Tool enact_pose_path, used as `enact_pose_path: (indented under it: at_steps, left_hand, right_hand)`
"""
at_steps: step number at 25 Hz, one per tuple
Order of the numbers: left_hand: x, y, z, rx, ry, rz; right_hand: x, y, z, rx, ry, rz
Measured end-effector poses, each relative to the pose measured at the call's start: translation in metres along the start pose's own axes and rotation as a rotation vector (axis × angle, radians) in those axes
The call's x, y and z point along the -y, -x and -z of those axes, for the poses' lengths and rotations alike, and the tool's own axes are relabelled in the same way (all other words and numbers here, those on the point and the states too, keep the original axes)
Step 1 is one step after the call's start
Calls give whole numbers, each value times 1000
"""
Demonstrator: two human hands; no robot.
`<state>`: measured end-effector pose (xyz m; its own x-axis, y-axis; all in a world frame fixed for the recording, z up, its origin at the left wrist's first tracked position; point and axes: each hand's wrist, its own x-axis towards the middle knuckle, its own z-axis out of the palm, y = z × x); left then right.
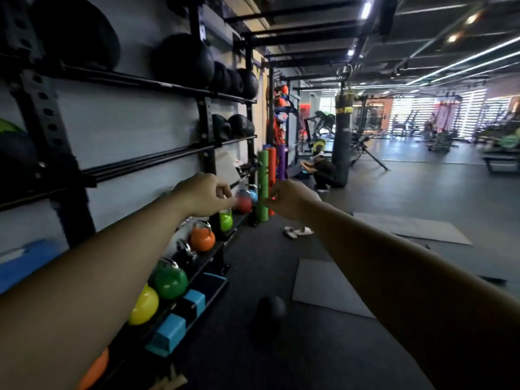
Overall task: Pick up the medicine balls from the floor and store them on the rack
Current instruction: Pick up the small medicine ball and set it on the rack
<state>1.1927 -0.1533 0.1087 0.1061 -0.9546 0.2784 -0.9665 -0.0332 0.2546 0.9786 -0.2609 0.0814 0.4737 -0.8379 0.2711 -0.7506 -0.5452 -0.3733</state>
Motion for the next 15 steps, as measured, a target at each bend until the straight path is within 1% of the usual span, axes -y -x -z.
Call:
enact_pose_path:
  at_steps: [3, 7, 11, 15]
  left_hand:
    - [-56, -6, -66, 86, 41, -29]
    - [-101, -3, -127, 199, -16, -19]
    - [-105, -10, -160, 242, 18, 44]
    - [-90, -37, -200, 284, 42, 53]
  right_hand:
    - [-84, 41, 0, 39, -32, -88]
    - [-173, 77, -14, 121, -40, -146]
    - [-214, 84, -35, 160, -38, -156]
    - [-234, 59, -63, 187, -30, -210]
